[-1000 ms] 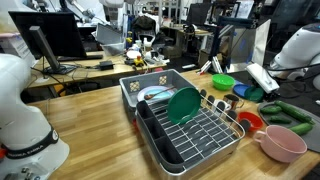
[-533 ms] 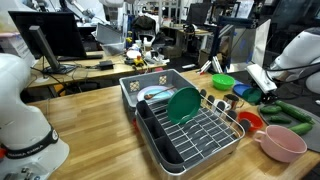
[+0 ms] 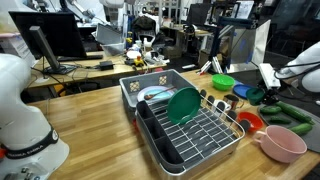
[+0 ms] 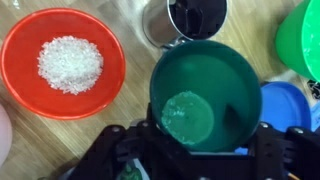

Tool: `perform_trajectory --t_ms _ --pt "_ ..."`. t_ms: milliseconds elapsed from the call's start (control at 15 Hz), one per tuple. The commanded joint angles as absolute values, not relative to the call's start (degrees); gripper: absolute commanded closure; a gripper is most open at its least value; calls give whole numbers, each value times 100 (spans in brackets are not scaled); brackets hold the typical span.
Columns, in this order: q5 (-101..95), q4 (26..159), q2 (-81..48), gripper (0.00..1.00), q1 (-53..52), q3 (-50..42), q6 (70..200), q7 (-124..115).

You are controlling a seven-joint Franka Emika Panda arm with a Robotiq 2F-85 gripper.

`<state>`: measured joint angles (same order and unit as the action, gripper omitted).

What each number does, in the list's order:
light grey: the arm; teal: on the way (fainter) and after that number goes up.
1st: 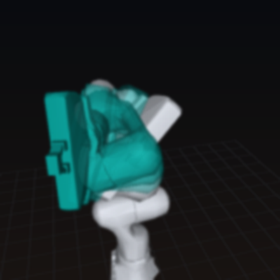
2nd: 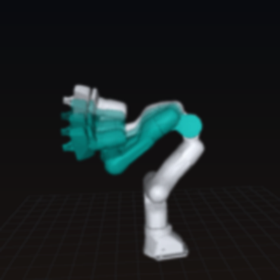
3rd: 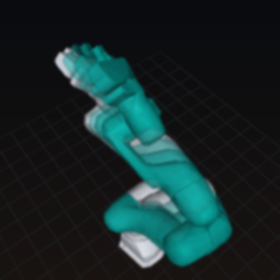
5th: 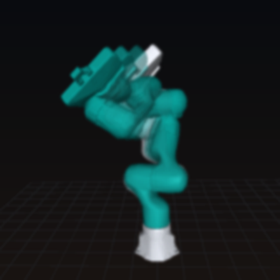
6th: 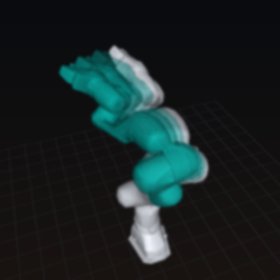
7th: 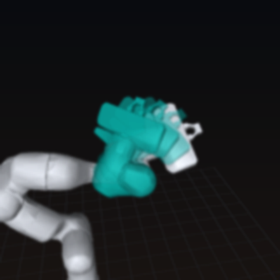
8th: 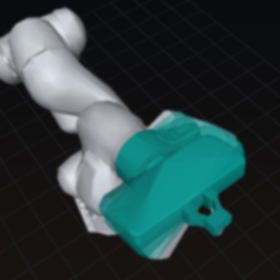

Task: Pour the contents in the dark green cup into the orange bowl

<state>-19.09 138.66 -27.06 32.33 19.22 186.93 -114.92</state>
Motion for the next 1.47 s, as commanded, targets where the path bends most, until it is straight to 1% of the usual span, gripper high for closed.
perform_trajectory --t_ms 0,333,600,667,733,800,1267,1333,1400 --pt "-2004 13664 -2962 55 3987 2462 18727 -11398" --pt "-2128 13276 -3669 55 5172 3623 18694 -11316" --pt "-2104 12993 -4060 55 5544 3898 18531 -11320" --pt "-1180 13001 -4078 55 5482 3966 18519 -10554" --pt "-915 12945 -3998 55 5261 3734 18444 -10466" --pt "-589 13094 -3924 30 5256 3791 18642 -10207" --pt "-317 13029 -3963 30 5186 3774 18600 -9976" --pt "-327 12981 -4093 55 5327 3909 18587 -9961" --pt "-158 12884 -4308 55 5515 4106 18554 -9906"
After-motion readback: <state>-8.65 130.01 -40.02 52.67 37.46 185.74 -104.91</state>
